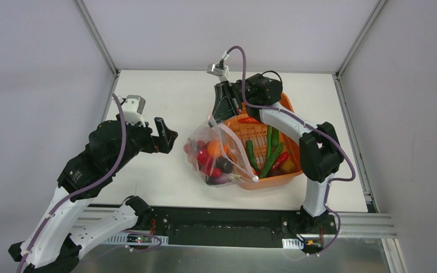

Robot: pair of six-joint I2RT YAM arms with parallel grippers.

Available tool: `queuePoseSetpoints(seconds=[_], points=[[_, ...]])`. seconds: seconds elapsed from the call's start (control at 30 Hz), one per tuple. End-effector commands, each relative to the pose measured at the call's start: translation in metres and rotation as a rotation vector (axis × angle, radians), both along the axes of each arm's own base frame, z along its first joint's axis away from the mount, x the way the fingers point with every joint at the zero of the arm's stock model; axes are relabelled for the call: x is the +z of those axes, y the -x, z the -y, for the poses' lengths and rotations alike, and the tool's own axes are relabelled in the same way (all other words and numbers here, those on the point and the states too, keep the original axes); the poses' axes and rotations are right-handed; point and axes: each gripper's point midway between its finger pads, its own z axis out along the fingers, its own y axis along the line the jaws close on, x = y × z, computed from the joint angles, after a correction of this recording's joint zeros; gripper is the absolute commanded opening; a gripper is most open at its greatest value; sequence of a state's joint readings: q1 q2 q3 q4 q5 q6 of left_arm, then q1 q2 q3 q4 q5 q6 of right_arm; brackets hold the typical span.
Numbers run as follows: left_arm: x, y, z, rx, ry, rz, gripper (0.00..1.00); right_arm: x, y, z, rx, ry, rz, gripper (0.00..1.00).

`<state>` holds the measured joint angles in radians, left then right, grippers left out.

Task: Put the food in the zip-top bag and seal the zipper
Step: Adjust the zipper food storage bag at the center of the board.

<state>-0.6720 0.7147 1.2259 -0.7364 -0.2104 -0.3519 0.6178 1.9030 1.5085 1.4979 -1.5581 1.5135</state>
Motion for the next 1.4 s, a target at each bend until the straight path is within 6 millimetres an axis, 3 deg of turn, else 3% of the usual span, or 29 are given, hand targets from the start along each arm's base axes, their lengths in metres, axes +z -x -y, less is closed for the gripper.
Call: queuePoseSetpoints(seconds=[0.0, 0.2, 0.5, 1.0, 1.37], points=[[0.004, -0.008, 0.002, 0.009, 0.006, 0.025, 0.99, 0.009, 0.017, 0.015, 0.048, -0.066, 0.253, 0.00], [0.005, -0.008, 0.002, 0.010, 0.009, 0.028, 0.99, 0.028, 0.041, 0.029, 0.053, -0.097, 0.297, 0.00], [0.007, -0.008, 0.008, -0.011, 0.025, 0.031, 0.99, 0.024, 0.061, 0.039, 0.067, -0.087, 0.279, 0.00], [0.021, -0.003, 0.010, -0.039, 0.053, 0.050, 0.99, 0.026, 0.073, 0.049, 0.067, -0.084, 0.274, 0.00], [0.021, -0.004, 0.018, -0.067, 0.067, 0.039, 0.98, 0.019, 0.071, 0.046, 0.069, -0.065, 0.247, 0.00]])
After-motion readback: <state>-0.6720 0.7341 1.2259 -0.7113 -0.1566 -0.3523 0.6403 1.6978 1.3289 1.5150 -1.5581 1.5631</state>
